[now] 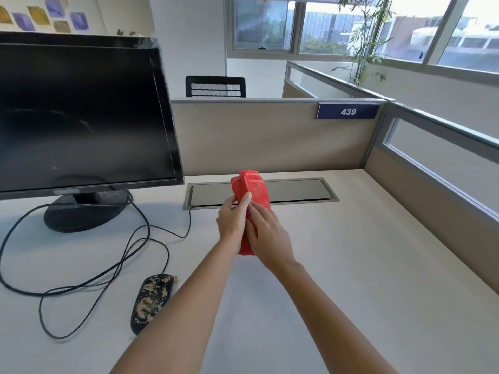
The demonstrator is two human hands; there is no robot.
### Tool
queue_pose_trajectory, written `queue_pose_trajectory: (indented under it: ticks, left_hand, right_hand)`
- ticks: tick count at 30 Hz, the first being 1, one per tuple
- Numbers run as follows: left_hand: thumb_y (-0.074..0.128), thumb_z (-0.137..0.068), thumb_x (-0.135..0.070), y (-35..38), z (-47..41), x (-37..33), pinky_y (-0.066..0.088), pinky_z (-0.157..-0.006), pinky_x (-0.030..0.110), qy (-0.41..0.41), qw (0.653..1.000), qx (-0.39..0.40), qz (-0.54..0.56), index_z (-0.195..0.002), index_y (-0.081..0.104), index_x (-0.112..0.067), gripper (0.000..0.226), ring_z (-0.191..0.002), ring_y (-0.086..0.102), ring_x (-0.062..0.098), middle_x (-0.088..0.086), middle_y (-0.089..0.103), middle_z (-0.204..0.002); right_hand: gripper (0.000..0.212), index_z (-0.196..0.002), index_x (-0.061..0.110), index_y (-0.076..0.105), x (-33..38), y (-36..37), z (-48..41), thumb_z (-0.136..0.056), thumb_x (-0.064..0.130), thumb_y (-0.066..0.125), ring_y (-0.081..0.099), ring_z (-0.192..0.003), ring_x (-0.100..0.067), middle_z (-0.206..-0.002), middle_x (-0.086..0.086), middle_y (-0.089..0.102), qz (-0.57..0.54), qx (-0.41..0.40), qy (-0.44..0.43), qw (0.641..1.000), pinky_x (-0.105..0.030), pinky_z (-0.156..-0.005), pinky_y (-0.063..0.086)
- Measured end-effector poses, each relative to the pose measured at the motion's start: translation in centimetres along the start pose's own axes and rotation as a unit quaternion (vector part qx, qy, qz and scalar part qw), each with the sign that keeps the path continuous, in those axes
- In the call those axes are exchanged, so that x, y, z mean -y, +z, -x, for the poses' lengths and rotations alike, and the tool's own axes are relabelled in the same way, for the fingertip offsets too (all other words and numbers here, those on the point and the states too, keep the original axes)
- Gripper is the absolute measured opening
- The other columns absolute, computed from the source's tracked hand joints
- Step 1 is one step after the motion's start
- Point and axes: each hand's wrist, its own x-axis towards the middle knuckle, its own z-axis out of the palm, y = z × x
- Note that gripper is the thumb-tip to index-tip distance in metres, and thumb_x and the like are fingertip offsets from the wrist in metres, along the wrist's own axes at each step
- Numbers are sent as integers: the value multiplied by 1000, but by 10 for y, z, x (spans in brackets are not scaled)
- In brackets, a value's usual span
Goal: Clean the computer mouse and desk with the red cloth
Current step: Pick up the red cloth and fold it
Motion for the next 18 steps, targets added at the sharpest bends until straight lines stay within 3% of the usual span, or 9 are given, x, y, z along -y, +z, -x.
queue_pose_trajectory:
  ticks: [3,5,7,9,12,14,18]
  left_hand:
    - [67,-81,-37,-21,2,-12,52,-89,41,5,1000,-3,30,-94,67,-22,20,-91,66,22,2,70,-92]
    - [66,-82,-34,-34,5,-18,53,-82,38,-1,998,1,56,-95,66,-21,19,-93,66,24,3,70,-97]
    - [65,-84,-34,-45,8,-26,51,-69,31,-13,996,17,86,-92,65,-24,14,-87,66,21,0,71,-94]
    - [64,-84,-36,-55,13,-33,49,-62,28,-19,993,46,103,-89,64,-25,12,-81,67,17,-3,71,-89]
    - [64,-84,-39,-69,23,-39,50,-64,28,-23,992,97,83,-92,66,-27,15,-82,68,16,-4,73,-91]
    - [64,-85,-36,-79,28,-41,50,-59,24,-16,992,100,78,-92,66,-26,12,-77,69,13,-4,72,-90]
    - [64,-86,-29,-105,34,-41,49,-46,15,3,994,85,64,-88,65,-24,6,-60,67,6,-5,70,-82]
  right_hand:
    - [43,-143,24,37,11,-3,10,-100,28,37,46,-125,-14,-149,10,40,27,40,-103,994,-34,-84,53]
    - [37,-135,28,48,18,-9,11,-99,29,41,49,-120,-11,-140,12,51,0,4,-99,995,-29,-88,50]
    - [31,-126,29,54,24,-15,4,-97,30,46,49,-115,-10,-129,12,58,-79,-82,-23,993,-25,-94,44]
    - [38,-129,24,51,31,-22,-6,-93,36,53,47,-119,-12,-129,6,55,-189,-122,84,971,-30,-101,41]
    - [52,-128,21,51,45,-26,-17,-85,49,61,57,-116,-14,-126,3,60,-379,-48,211,900,-38,-103,46]
    - [41,-116,20,60,53,-25,-18,-84,44,64,65,-104,-16,-112,1,68,-417,-32,229,879,-41,-96,52]
    - [33,-112,16,64,64,-21,-15,-82,28,69,65,-102,-20,-106,-1,69,-428,-89,255,863,-37,-92,54]
